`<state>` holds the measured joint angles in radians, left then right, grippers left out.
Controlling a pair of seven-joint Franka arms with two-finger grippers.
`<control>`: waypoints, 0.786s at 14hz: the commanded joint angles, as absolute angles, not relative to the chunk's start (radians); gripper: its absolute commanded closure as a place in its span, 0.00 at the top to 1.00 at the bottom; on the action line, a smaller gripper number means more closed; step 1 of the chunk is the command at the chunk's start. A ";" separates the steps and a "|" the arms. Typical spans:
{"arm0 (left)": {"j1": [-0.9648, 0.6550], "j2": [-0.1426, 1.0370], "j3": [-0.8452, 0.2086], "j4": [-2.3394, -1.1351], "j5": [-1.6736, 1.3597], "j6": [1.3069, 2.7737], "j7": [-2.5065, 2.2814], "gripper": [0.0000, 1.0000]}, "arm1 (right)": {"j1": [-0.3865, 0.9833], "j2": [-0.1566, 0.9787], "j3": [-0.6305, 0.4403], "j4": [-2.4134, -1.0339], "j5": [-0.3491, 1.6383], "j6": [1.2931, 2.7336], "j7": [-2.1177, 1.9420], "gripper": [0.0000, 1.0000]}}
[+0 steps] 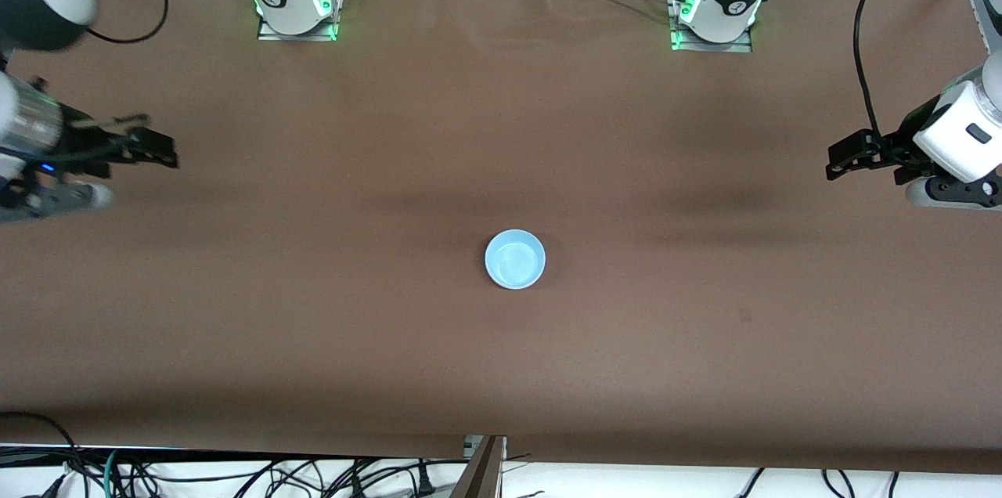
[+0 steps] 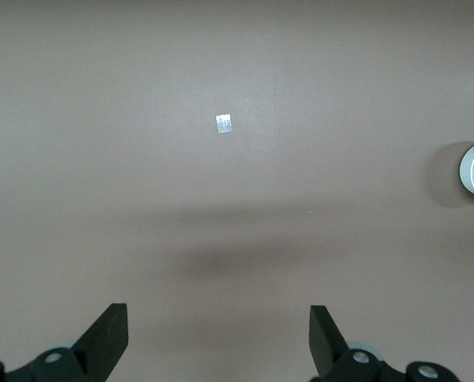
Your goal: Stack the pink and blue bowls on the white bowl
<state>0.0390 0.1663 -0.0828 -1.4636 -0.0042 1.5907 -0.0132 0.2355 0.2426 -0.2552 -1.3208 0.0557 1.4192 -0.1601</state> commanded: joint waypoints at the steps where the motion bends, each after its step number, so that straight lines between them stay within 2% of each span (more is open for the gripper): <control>1: 0.032 0.176 -0.074 -1.436 -0.025 1.569 0.005 1.00 | 0.158 0.150 -0.216 -1.425 0.019 1.445 -0.167 1.00; 5: 0.032 0.176 -0.074 -1.436 -0.023 1.569 0.005 1.00 | 0.051 0.098 -0.020 -1.471 -0.089 1.440 -0.076 1.00; 11: 0.034 0.176 -0.074 -1.436 -0.025 1.568 0.005 1.00 | 0.043 0.097 -0.023 -1.483 -0.055 1.444 -0.020 1.00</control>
